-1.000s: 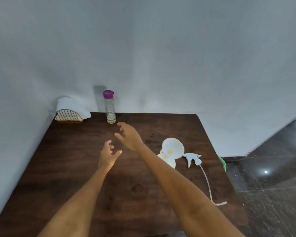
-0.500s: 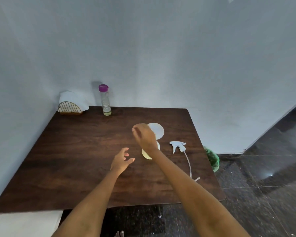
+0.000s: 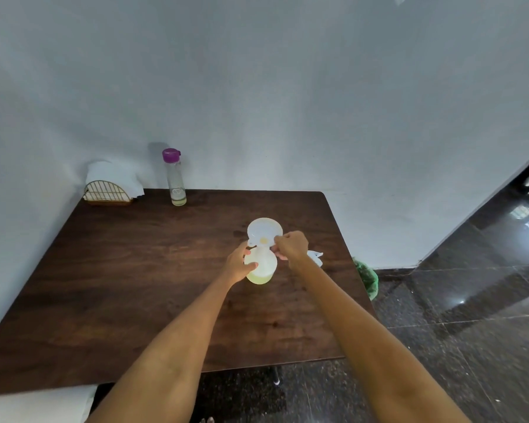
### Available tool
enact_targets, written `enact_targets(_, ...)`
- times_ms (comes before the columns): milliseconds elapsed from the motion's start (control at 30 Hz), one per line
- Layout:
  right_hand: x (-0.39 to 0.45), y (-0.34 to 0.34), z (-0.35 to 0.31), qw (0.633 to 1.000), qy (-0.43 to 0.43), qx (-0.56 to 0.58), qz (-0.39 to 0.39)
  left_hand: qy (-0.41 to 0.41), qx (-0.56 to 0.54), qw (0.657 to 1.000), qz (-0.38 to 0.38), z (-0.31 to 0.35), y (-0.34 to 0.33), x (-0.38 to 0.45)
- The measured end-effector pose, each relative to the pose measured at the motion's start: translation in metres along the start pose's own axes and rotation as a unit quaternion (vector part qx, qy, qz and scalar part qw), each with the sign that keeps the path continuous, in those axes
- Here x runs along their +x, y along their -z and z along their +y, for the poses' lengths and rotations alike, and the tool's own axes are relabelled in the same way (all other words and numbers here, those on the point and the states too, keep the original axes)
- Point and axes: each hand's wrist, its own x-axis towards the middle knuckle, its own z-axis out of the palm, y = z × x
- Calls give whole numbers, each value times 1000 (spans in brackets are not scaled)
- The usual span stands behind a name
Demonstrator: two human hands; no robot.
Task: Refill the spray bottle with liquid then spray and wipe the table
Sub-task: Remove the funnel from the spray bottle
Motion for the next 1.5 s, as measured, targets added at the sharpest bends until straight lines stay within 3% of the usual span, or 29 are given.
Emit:
enact_targets(100, 11, 6, -13, 985, 111, -123, 41, 23, -73, 994, 77, 4, 6, 2)
enact_targets(167, 15, 9, -17, 971, 162, -176, 26, 44, -171, 976, 129, 10, 11, 1)
enact_targets(300, 23, 10, -17, 955, 212, -206, -8, 46, -248, 955, 154, 25, 24, 2)
enact_targets(433, 26, 11, -15, 966, 197, -170, -9, 55, -225, 959, 161, 31, 25, 4)
enact_targets(533, 21, 12, -11, 979, 131, -155, -21, 59, -219, 958, 177, 31, 22, 3)
enact_targets(700, 16, 10, 1, 978, 82, -145, -128, 34, -175, 964, 197, 29, 20, 0)
enact_targets(833, 15, 8, -1, 982, 137, -117, -56, 24, -140, 972, 188, 22, 13, 1)
enact_targets(967, 17, 11, 3, 981, 174, -85, -1, 17, -27, 995, 91, 13, -4, 8)
enact_targets(1100, 14, 10, 11, 979, 179, -96, 19, 18, 60, 997, 50, 6, -20, 13)
enact_targets(1267, 8, 7, 12, 976, 198, -82, 31, 10, 88, 992, 88, 9, -23, 21)
enact_targets(1500, 11, 6, 8, 976, 199, -72, 53, 15, 92, 992, 83, 9, -25, 26)
